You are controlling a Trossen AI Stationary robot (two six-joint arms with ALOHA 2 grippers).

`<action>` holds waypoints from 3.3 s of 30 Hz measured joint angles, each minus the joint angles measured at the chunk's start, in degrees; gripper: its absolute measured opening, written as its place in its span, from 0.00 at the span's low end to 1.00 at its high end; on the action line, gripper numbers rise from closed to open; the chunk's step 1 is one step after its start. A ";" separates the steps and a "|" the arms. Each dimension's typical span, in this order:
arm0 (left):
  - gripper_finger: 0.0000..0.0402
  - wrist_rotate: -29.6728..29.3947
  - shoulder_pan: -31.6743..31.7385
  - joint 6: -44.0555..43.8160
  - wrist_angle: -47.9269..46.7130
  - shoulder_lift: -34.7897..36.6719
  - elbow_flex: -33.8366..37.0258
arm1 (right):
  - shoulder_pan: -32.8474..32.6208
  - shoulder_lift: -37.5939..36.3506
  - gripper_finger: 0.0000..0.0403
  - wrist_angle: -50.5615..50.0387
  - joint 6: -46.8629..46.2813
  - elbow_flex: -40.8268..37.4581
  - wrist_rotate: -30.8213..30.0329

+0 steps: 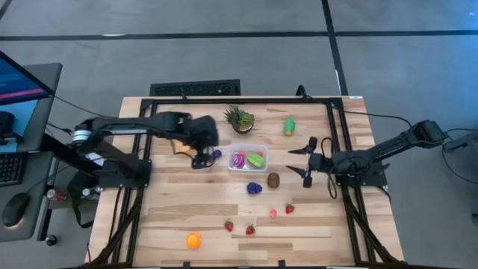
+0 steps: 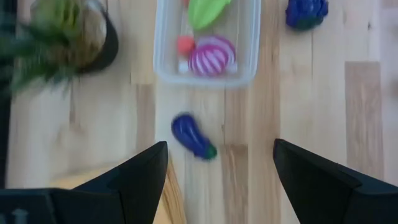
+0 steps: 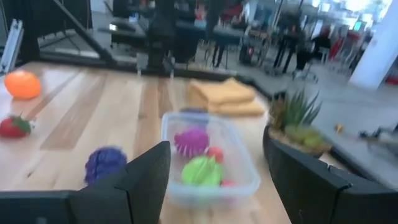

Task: Pick and placing Produce into tupperware
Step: Put the green corn into the transparent container

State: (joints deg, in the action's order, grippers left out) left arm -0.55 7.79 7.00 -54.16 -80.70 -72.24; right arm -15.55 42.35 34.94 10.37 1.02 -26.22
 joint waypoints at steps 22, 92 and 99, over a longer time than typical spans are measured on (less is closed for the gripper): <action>0.71 -0.36 0.00 -5.02 36.94 45.31 47.74 | 12.67 1.20 0.65 12.99 -3.43 7.08 -18.76; 0.71 -9.16 0.00 -8.04 68.23 18.86 51.05 | 52.57 44.68 0.65 -46.97 -29.20 42.86 6.71; 0.71 -9.15 0.00 -8.08 68.48 18.86 51.05 | 52.32 44.65 0.65 -46.54 -27.96 42.87 6.67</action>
State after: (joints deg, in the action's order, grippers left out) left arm -9.70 7.79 -1.08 14.32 -61.84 -21.19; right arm 36.77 87.00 -11.60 -17.59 43.89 -19.55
